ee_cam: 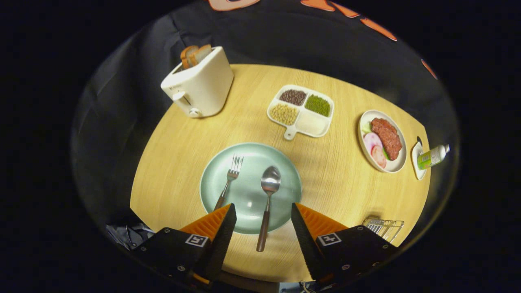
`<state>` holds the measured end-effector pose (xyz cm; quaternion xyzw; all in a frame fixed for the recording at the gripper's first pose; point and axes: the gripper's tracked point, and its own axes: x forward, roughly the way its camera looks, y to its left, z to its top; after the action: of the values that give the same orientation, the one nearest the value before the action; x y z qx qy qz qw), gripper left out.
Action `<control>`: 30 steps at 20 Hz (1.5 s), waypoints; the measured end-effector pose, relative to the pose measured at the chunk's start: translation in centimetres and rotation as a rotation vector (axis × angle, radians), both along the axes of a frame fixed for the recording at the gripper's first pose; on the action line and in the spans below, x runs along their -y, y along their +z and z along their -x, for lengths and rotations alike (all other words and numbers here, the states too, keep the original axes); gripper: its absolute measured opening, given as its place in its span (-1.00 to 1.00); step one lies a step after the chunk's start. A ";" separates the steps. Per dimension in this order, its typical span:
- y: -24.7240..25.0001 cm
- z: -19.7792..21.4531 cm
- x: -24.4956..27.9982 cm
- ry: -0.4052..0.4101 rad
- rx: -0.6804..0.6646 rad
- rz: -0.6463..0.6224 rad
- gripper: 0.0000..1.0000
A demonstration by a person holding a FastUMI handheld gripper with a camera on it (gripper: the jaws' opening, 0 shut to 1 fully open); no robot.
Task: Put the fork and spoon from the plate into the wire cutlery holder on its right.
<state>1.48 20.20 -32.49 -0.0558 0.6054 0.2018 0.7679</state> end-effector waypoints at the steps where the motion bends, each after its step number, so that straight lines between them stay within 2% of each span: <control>1: -1.0 0.1 -0.1 0.008 -0.034 0.015 0.60; 5: -5.4 0.8 0.6 0.029 -0.122 0.117 0.29; 9: -7.4 1.1 -0.1 -0.004 -0.183 0.129 -0.06; 12: -8.4 1.6 -0.2 -0.013 -0.204 0.155 -0.46; 14: -9.0 1.8 -0.2 -0.028 -0.206 0.164 -0.63; 18: -9.1 1.6 -0.2 -0.080 -0.208 0.134 -0.86; 23: -7.4 0.5 0.3 -0.120 -0.108 0.063 -0.92; 27: -3.5 0.0 1.2 -0.175 -0.028 -0.014 -0.93; 30: -0.3 0.2 3.8 -0.229 0.030 -0.052 -0.93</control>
<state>1.24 16.39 -32.84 0.0305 0.5908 0.1276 0.7961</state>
